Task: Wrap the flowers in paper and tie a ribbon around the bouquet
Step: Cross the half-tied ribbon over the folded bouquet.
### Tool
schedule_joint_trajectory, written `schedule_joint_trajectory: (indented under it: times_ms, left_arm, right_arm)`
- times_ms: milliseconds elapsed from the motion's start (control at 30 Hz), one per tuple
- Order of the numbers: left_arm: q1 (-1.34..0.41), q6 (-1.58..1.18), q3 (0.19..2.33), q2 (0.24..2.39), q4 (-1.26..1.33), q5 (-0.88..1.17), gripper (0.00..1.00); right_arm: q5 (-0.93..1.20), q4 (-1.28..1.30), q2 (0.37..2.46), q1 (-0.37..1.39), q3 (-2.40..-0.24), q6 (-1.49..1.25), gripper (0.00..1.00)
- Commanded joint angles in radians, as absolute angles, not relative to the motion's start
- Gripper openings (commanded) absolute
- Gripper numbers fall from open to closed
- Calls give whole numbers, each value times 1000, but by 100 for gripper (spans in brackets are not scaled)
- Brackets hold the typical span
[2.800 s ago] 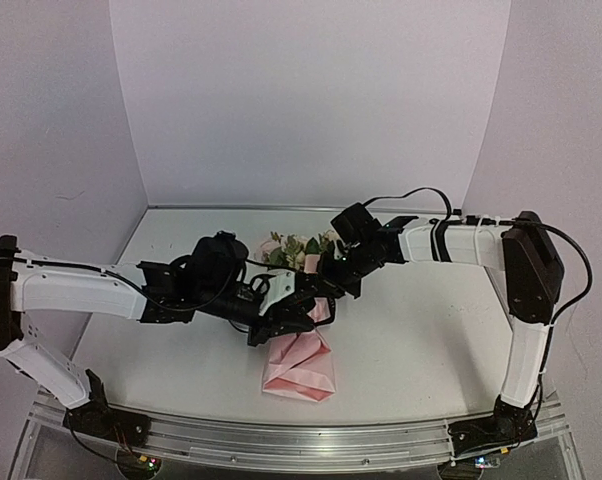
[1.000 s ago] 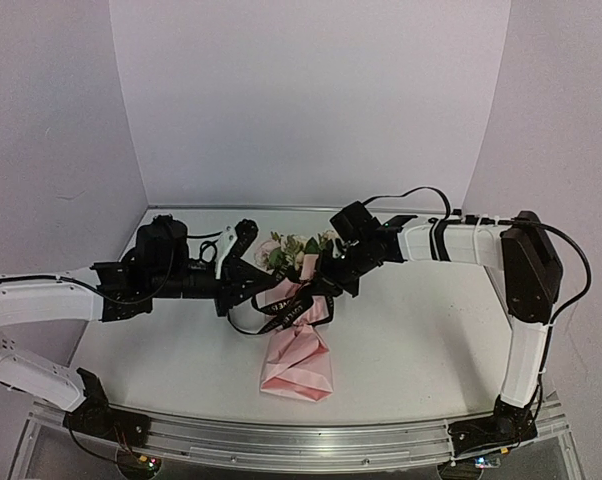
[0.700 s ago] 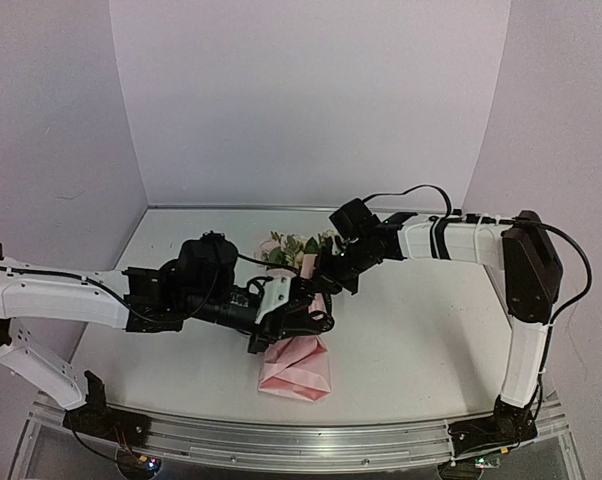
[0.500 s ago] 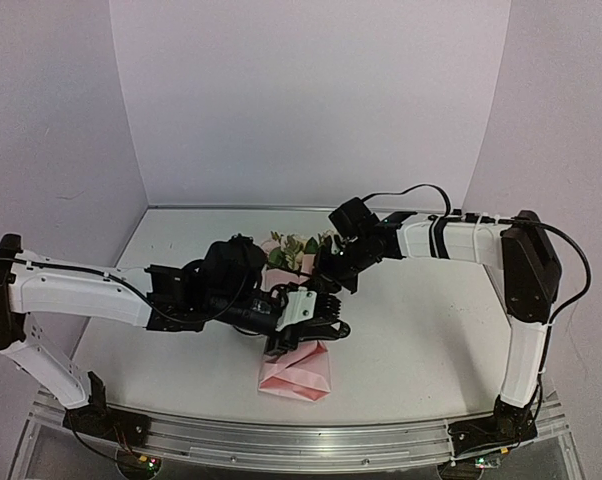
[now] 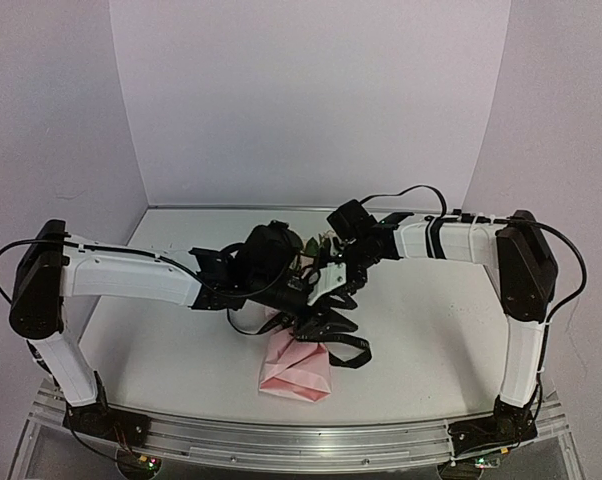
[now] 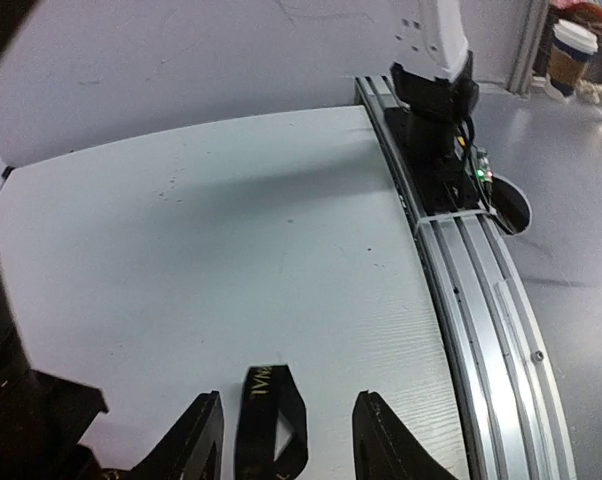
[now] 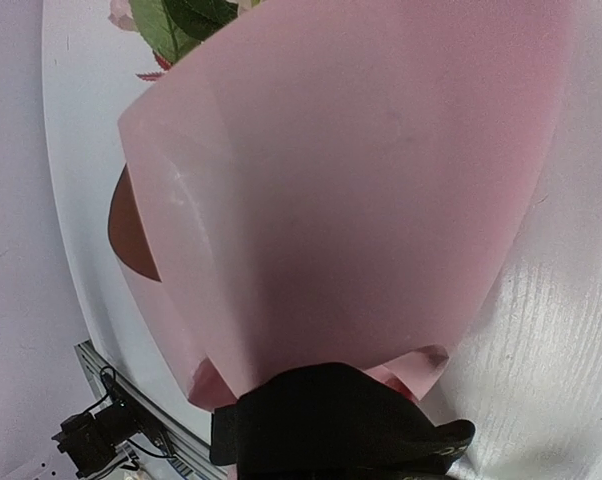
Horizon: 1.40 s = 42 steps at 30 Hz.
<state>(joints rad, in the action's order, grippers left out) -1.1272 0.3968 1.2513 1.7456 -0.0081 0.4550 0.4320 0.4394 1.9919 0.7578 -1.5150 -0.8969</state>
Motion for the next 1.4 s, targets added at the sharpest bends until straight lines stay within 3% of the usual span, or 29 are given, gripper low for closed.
schedule_joint_trajectory:
  times_ms: [0,100,267,600,767,1033,1367]
  left_arm:
    - [-1007,34,1130,1604,298,439,46]
    - [-924,-150,1024,1509,336,335,39]
    - [-849,-231,939,1467,289,230,27]
    - [-753,-386,822,1479,426,262,24]
    - [-740,-454,783,1494,541,299,30]
    - [-737,-449,696,1530,753,451,26]
    - [-738,-361,663,1566,793,617,44]
  right_arm:
    - [415,458,1967,758,-1544,-874,0]
    - [385,512,1945,769,-1547,-868,0]
    - [266,686,1925,819,-1607,-848,0]
    - [-10,1009,1923,945,-1786,-792,0]
    - [-87,1147,1994,1003,-1937,-750,0]
    - [-128,1149,1987,1014,-2047,-653,0]
    - [23,1106,2071,1013,-2113,-558,0]
